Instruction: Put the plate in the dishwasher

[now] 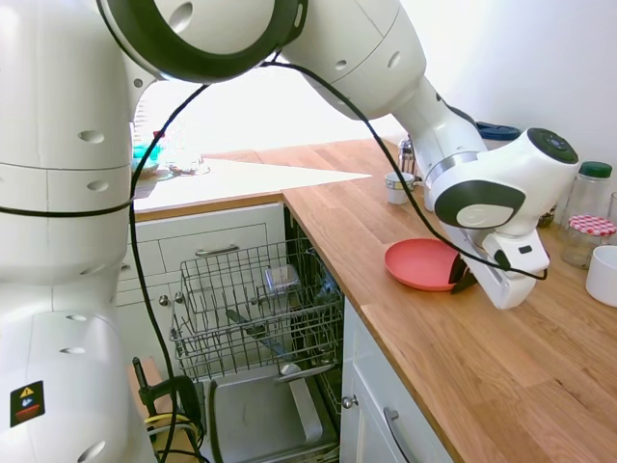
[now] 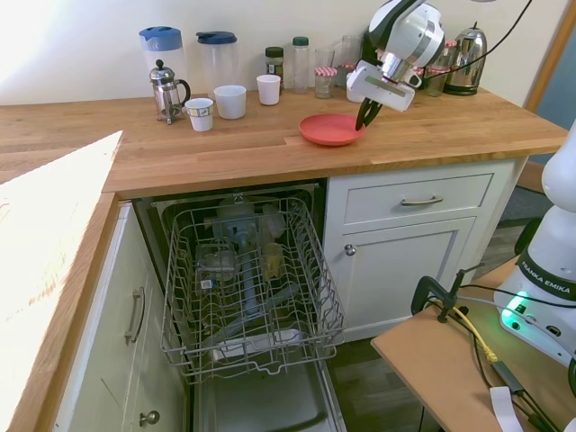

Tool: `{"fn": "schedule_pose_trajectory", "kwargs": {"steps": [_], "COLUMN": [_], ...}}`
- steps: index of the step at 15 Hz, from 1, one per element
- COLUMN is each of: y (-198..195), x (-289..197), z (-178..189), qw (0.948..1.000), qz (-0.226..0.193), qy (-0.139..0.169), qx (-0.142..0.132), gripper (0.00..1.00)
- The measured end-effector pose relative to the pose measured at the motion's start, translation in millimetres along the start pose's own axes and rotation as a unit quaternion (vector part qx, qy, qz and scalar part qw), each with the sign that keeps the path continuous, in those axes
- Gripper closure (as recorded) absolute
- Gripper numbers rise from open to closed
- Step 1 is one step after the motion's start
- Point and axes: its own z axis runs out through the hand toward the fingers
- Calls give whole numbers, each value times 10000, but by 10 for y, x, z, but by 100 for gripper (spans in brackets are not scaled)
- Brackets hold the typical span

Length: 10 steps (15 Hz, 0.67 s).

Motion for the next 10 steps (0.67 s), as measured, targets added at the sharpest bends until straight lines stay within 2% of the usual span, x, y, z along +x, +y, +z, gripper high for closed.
{"fn": "schedule_pose_trajectory", "kwargs": {"steps": [2, 4, 6, 8, 10], "y": [-56, -215, -568, -1006, -1384], "x": [-84, -281, -750, -1504, -2452], "z": [-173, -426, -782, -1180, -1495], "qw": [9997, 9980, 9930, 9820, 9647], "qz": [-205, -450, -801, -1215, -1651], "qy": [135, 389, 739, 1240, 1760], "qx": [-35, -206, -444, -745, -1050], "gripper": [100, 100, 100, 100, 100]}}
